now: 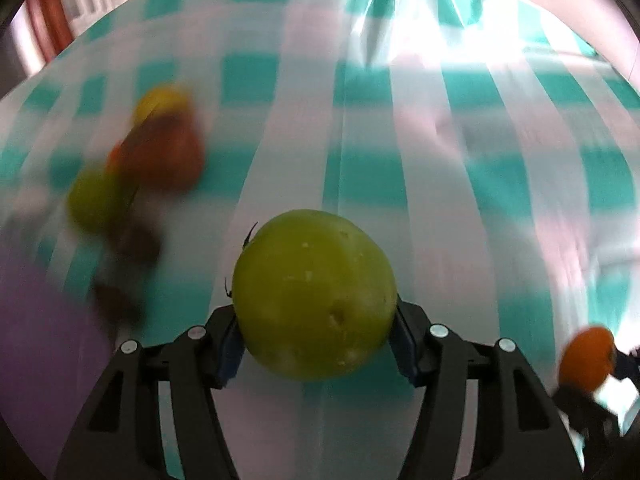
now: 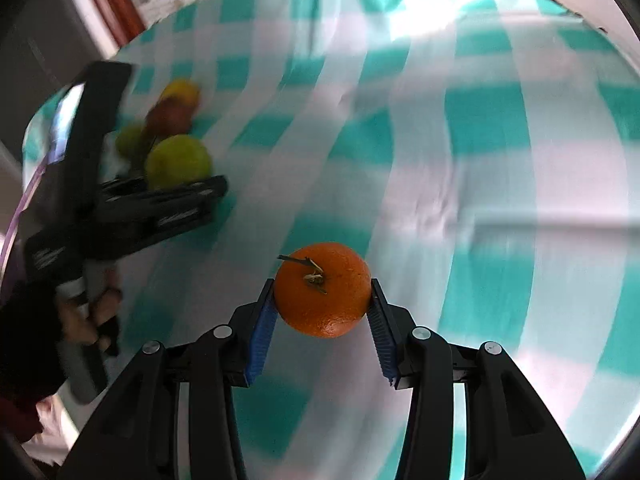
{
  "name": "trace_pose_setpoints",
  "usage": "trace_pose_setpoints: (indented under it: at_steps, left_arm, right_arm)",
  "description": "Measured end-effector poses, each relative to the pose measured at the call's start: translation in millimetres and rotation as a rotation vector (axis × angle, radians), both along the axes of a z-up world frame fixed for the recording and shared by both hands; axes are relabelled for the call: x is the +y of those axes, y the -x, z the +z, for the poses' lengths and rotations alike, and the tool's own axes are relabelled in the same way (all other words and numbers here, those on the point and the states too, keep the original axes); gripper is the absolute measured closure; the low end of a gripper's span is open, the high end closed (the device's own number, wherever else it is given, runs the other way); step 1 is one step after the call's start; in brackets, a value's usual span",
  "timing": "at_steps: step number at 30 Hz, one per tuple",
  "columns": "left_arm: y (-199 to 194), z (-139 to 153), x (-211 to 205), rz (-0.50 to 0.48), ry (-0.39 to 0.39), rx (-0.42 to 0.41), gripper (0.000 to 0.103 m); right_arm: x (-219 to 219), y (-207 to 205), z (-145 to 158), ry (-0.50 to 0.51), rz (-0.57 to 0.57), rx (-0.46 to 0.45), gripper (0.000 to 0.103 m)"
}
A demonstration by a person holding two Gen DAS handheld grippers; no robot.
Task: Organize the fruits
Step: 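Grasp the green fruit with the left tool while the right tool grasps a mandarin, then carry both fruits into the purple box and open both tools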
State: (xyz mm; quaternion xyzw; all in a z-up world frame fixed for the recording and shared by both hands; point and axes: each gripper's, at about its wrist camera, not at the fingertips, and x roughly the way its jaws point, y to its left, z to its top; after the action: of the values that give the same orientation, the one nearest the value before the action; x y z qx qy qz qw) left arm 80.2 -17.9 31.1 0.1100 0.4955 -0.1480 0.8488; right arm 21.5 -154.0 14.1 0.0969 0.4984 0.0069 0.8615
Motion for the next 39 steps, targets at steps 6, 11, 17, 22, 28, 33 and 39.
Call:
trace_pose_setpoints:
  at_steps: [6,11,17,22,28,33,39]
  left_arm:
    - [99,19,36,0.08,-0.019,0.032,0.042]
    - [155,51,51,0.13,-0.019,-0.026,0.042]
    - [201,85,67,0.196,-0.01,-0.117,0.042]
    - [215,128,106,0.274,0.021,-0.197,0.042]
    - [207,158,179,0.383,0.047,-0.242,0.042]
    - [174,163,253,0.423,0.042,-0.219,0.042]
    - [97,150,312,0.332,0.001,-0.108,0.042]
  right_arm:
    - [9,51,11,-0.015,0.125,0.029,0.059]
    - [11,65,30,-0.027,0.213,0.003,0.059]
    - [37,74,72,-0.051,0.312,-0.078,0.059]
    - [74,76,111,-0.055,0.422,-0.155,0.059]
    - [132,55,148,-0.068,0.526,-0.204,0.059]
    - [197,18,159,-0.079,0.589,-0.198,0.058]
    - [292,-35,151,-0.073,0.674,-0.115,0.058]
